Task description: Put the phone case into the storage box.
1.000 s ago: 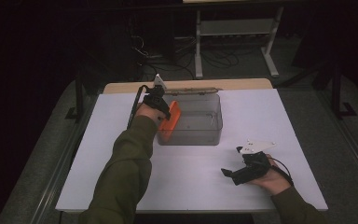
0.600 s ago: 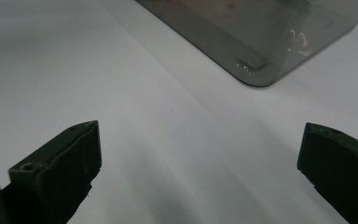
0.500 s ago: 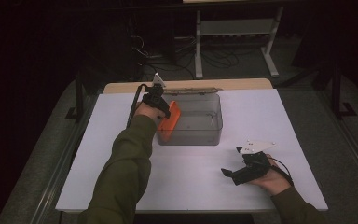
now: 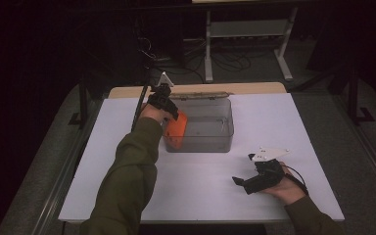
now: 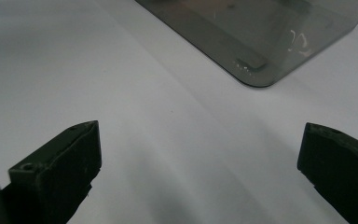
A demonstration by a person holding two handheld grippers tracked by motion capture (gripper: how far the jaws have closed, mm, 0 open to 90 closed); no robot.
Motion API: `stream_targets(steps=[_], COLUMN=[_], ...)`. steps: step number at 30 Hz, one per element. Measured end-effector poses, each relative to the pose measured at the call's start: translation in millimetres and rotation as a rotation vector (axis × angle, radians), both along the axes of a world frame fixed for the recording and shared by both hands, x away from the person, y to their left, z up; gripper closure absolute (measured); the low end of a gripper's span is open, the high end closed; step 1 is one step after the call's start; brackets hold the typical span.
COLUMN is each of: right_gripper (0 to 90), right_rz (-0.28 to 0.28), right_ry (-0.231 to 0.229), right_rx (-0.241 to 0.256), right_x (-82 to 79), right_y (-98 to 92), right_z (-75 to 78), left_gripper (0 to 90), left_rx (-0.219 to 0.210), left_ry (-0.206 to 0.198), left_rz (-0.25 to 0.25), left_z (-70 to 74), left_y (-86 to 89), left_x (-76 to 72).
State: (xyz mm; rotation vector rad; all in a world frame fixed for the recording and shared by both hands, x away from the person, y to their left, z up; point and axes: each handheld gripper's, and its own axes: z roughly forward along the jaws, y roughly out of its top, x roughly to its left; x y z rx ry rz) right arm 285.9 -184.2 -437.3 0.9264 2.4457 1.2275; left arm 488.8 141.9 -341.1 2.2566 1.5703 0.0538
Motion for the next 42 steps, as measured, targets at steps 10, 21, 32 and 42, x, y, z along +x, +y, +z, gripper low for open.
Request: stream_targets(steps=[10, 21, 32, 42], right_gripper=[0.0, 0.0, 0.0, 0.0], right_rz=[-0.001, -0.001, -0.015, -0.022], right_ry=[0.002, 0.0, 0.002, 0.0], right_rx=[0.001, -0.002, 0.001, 0.0], right_x=[-0.1, 0.0, 0.7, 0.2], right_y=[0.4, 0.2, -5.3, -8.0], right_z=[-0.2, -0.4, -1.3, -1.7], left_gripper=[56.8, 44.3, 34.0, 25.4], left_rx=[-0.033, -0.116, -0.159, -0.156], left_ry=[-0.034, -0.079, -0.122, -0.187], left_rz=[-0.012, -0.084, -0.206, -0.284], left_z=[13.7, 28.1, 35.9, 33.6], left_y=[4.7, 13.7, 21.3, 33.5], left_x=[-0.8, -6.1, -13.6, -25.1])
